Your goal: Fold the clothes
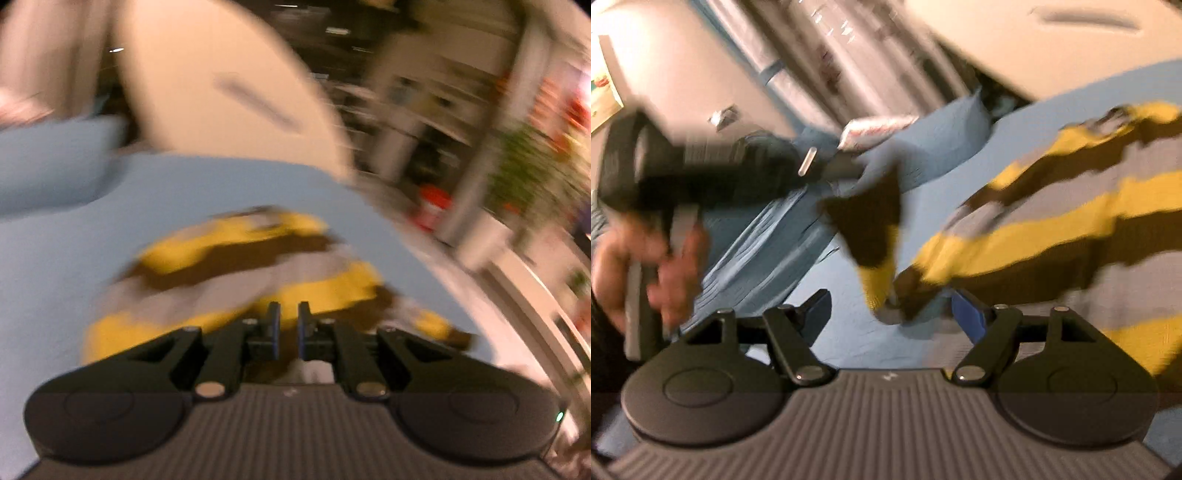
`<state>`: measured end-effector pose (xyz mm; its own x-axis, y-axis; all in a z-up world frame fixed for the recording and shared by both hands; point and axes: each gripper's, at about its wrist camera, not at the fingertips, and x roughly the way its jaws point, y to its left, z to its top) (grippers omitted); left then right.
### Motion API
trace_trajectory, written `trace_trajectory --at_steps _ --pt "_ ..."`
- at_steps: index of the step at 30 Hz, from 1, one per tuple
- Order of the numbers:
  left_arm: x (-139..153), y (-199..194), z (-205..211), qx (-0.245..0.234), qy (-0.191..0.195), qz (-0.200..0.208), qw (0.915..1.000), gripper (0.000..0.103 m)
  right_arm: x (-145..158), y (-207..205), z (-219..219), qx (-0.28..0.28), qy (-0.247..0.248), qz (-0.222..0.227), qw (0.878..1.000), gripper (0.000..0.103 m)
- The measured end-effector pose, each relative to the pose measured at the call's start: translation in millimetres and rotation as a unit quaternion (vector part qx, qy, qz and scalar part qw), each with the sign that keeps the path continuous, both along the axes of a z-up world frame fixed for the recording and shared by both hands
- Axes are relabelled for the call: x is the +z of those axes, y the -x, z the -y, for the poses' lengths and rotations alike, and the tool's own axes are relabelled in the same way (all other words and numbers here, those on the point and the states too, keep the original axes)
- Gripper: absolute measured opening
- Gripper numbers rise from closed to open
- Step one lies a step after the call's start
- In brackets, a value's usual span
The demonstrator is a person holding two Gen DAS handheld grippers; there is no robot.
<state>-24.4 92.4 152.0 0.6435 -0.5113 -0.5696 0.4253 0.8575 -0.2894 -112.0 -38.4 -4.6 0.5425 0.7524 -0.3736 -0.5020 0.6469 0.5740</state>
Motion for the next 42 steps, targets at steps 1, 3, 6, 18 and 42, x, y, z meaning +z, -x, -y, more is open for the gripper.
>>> trace_trajectory --at_steps 1,3,6,18,42 --pt "-2 -8 37 -0.034 -0.005 0.000 0.9994 0.012 -4 4 17 -0.022 0.004 -0.009 1.000 0.076" --pt "-17 -25 111 -0.098 -0.016 -0.020 0.9949 0.014 -19 13 53 -0.069 0.008 -0.045 0.997 0.076" --pt "-67 -32 190 -0.154 -0.031 -0.108 0.9816 0.014 -47 24 93 -0.133 0.011 -0.114 0.984 0.076" --pt "-69 24 0 0.096 -0.040 -0.057 0.9929 0.100 -31 -1 89 -0.128 0.048 -0.047 0.989 0.076" --pt "-199 32 -54 0.187 -0.132 -0.193 0.9541 0.103 26 -57 6 -0.103 0.120 0.077 0.985 0.011"
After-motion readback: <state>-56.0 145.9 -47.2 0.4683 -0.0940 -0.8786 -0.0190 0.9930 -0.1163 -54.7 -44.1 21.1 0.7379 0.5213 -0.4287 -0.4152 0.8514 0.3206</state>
